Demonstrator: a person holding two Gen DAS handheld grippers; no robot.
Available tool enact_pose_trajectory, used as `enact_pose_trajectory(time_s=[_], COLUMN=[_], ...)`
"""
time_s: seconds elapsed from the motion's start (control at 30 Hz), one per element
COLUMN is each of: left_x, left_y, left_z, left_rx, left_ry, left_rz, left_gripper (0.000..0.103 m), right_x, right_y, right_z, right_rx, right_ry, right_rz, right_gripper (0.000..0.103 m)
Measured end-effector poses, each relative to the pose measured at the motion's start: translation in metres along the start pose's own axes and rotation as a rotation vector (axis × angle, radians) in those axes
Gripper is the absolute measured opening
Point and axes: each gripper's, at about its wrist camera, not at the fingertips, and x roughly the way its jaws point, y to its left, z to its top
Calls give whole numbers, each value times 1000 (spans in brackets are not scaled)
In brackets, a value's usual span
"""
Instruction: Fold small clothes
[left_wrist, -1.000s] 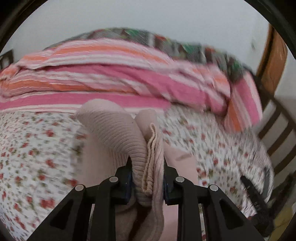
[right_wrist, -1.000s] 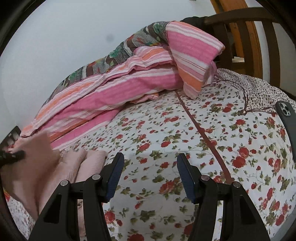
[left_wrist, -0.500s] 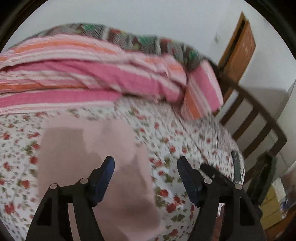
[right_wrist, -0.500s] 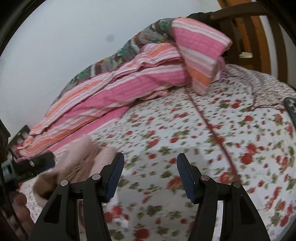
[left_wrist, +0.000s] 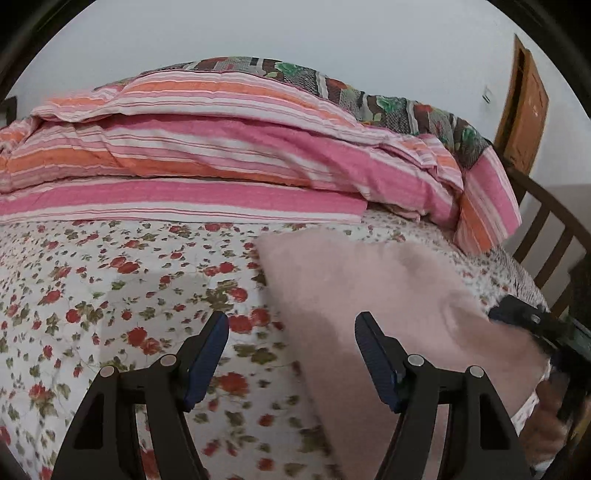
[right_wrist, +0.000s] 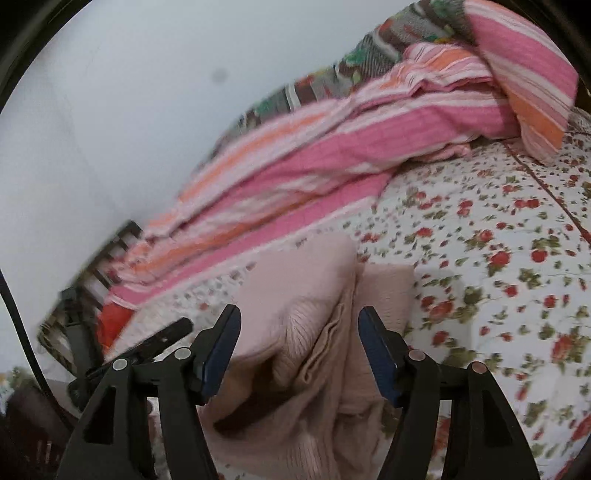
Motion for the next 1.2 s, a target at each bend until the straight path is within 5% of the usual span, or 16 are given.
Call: enact_pose_trajectory(time_s=[0.2,0.33,0.43,0.6,0.77,1.07,1.2], left_x=[8,4,1,3,1,6,-1], left_y=[15,24,27,29,22,-1,-1], left_z=[-12,-17,-18,-20,-19,-24,-23], left_rx=[-9,-34,-39,-62,-80,-37,-41], left_ry=[18,9,7,18,21,39,28], left_rz=[-47,-77,-98,-135,-239,-276,-342], left_gripper=[69,69,69,69,69,69,69], right_x=[38,7,-21,-1,-20,1,-16], right_y=[9,8,-7,-35,-31,-24,-24], right_z=[-15,-19,-16,-26,-29,-34,-34], right_rx=[-72,-114,-54,4,-18,-100,-87], right_ry=[98,-18,-108,1,-60,32,-25], right_rz=[-149,-67,15,-177,-148,-289,-214], right_gripper=[33,11,10,9,9,8,8])
